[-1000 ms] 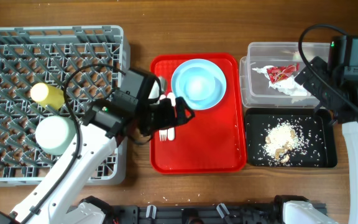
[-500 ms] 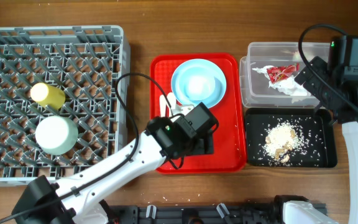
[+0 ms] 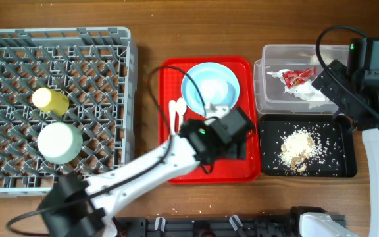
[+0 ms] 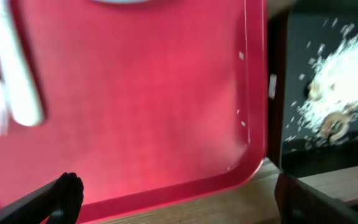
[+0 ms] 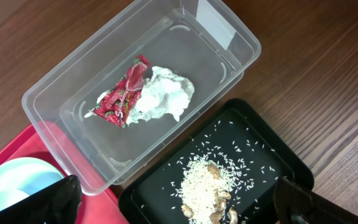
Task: Sort waste into correct bins and load items into the dishwasher rack
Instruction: 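Lower the left gripper onto the white spoon and close on it, then lift the white spoon and carry it left over the rack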
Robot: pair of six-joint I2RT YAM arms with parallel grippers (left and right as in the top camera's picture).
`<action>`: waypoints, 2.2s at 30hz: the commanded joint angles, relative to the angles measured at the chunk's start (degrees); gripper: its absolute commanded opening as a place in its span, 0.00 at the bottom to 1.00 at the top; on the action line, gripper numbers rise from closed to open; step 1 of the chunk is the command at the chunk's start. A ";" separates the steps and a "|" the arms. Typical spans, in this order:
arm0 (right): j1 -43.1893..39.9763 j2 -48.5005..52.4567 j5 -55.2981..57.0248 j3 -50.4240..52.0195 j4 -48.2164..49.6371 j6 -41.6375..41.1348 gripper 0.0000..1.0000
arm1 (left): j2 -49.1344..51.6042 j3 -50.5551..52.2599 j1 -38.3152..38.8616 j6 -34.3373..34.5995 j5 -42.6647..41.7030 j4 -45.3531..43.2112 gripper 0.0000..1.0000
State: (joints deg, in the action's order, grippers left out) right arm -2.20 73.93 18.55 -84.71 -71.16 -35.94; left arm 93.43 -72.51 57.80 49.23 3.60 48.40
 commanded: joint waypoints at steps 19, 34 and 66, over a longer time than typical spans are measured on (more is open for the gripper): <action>-0.17 0.24 1.51 -0.24 0.00 -0.09 1.00 | 3.45 -0.66 5.46 7.17 2.89 -0.50 1.00; -0.17 0.24 1.51 -0.22 0.00 -0.09 1.00 | 3.45 -0.66 5.31 6.56 17.53 -0.09 1.00; -0.17 0.24 1.51 -0.24 0.00 -0.07 1.00 | 8.70 -0.68 -20.06 -3.67 4.66 -2.14 1.00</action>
State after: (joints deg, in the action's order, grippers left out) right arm -2.20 73.93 18.55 -84.71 -71.16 -35.92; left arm 101.82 -72.51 40.99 49.12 15.51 45.36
